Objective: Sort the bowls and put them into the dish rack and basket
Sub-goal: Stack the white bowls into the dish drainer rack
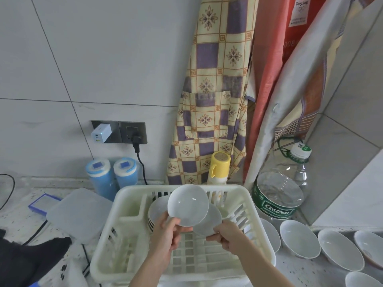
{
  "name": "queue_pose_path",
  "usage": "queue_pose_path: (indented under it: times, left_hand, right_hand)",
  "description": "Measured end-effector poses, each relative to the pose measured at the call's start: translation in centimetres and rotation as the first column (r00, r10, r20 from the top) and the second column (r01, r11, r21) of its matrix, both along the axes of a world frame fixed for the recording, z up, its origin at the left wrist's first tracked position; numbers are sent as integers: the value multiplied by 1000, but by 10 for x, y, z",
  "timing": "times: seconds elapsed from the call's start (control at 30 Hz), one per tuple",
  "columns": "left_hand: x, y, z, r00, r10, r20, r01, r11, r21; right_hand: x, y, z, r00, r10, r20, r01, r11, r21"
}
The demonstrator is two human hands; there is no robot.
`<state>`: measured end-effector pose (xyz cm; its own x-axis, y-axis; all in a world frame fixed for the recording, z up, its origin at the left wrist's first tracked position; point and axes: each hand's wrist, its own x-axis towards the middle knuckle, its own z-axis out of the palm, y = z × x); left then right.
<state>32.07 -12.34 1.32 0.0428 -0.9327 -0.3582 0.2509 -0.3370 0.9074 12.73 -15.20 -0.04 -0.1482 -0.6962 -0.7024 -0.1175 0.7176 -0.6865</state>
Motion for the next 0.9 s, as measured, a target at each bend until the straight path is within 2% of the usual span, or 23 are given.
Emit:
queue_pose_path:
  times: [0.13,0.2,0.27,0.3,0.33,0.4,0.5,0.57,0.67,0.77,0.9]
  left_hand:
    - [-3,-1,-4,999,-38,19,38,999,0]
    - [-6,-1,-4,998,-53,32,53,999,-5]
    - [-8,-2,-3,997,-60,44,61,998,-10]
    - [-10,-3,-3,996,-66,54,67,998,-11]
    - [-12,-4,-3,995,-73,67,74,997,-13]
    - [-16,-5,-2,992,-85,95,87,996,-17]
    - [-24,-7,-2,985,-120,123,123,992,-15]
    - [-28,-9,-1,980,-143,138,144,990,6]
    - [-30,-11,2,974,-189,125,184,982,50]
    - [-31,-8,6,959,-263,109,255,964,80]
    - [-26,-5,-2,945,-262,198,227,957,181]
  right_hand:
    - [-1,8,3,992,70,-108,-76,996,-49]
    - [-2,12,5,947,98,-306,-138,984,-113]
    - [-4,16,7,851,23,-525,-147,970,-195]
    - [-6,18,9,854,-53,-518,-109,955,-276]
    - [-5,20,13,891,-112,-439,-68,924,-375]
    - [-4,25,20,962,-131,-241,-12,858,-513]
    - [-3,30,24,989,-103,-105,25,819,-573]
    - [-4,31,26,986,-97,-134,8,835,-550]
    - [-5,27,29,959,-83,-269,-65,864,-499]
    - [-9,21,31,950,-95,-298,-62,876,-478]
    - [-8,15,29,938,-60,-342,-105,891,-442]
